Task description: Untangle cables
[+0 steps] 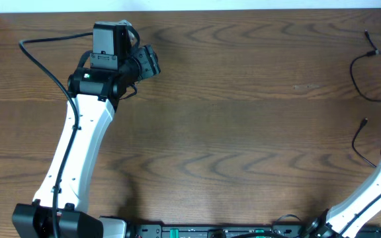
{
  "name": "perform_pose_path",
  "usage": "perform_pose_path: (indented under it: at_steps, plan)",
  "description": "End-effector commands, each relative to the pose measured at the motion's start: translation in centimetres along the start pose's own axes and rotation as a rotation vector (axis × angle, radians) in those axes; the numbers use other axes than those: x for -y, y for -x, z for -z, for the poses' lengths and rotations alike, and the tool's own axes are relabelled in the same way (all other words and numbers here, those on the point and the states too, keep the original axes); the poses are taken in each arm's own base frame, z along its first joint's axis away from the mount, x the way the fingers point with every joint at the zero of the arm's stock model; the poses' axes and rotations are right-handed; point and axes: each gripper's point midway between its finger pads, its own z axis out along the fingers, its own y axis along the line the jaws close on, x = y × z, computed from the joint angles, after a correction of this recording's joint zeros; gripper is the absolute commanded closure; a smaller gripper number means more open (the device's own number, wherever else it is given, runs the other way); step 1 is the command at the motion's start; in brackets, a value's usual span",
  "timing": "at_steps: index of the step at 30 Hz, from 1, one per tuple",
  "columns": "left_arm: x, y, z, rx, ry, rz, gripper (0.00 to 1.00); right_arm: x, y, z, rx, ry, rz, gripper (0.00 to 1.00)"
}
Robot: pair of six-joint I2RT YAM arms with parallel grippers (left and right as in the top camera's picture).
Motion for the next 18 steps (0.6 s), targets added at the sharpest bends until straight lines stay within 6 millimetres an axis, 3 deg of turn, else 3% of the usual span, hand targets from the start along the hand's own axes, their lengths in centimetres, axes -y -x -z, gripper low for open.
perform_pose_path:
  at_steps: [1,5,8,11,14,16,18]
  plan:
    - [-0.2,0.0,-0.2,0.001,0.010,0.011,0.28,6.3,1.0,3.8,0.075,-0.269,-0.119,0.01]
    - [-0.2,0.0,-0.2,0.001,0.010,0.011,0.29,10.7,-0.4,5.3,0.044,-0.528,-0.095,0.00]
    - [-0.2,0.1,-0.2,0.002,0.010,0.011,0.29,10.5,-0.9,5.2,0.013,-0.512,-0.073,0.01]
    - [-0.2,0.1,-0.2,0.002,0.010,0.011,0.29,7.4,-1.7,3.9,-0.051,-0.324,-0.001,0.05]
    - [-0.2,0.0,-0.2,0.001,0.010,0.011,0.28,2.2,-3.0,3.2,-0.123,-0.036,0.113,0.13]
    - [-0.2,-0.1,-0.2,-0.004,0.009,0.011,0.22,-1.4,-3.8,3.5,-0.150,0.141,0.184,0.17]
    - [-0.3,-0.1,-0.2,-0.007,0.011,0.011,0.21,-5.1,-4.8,4.6,-0.162,0.297,0.257,0.14]
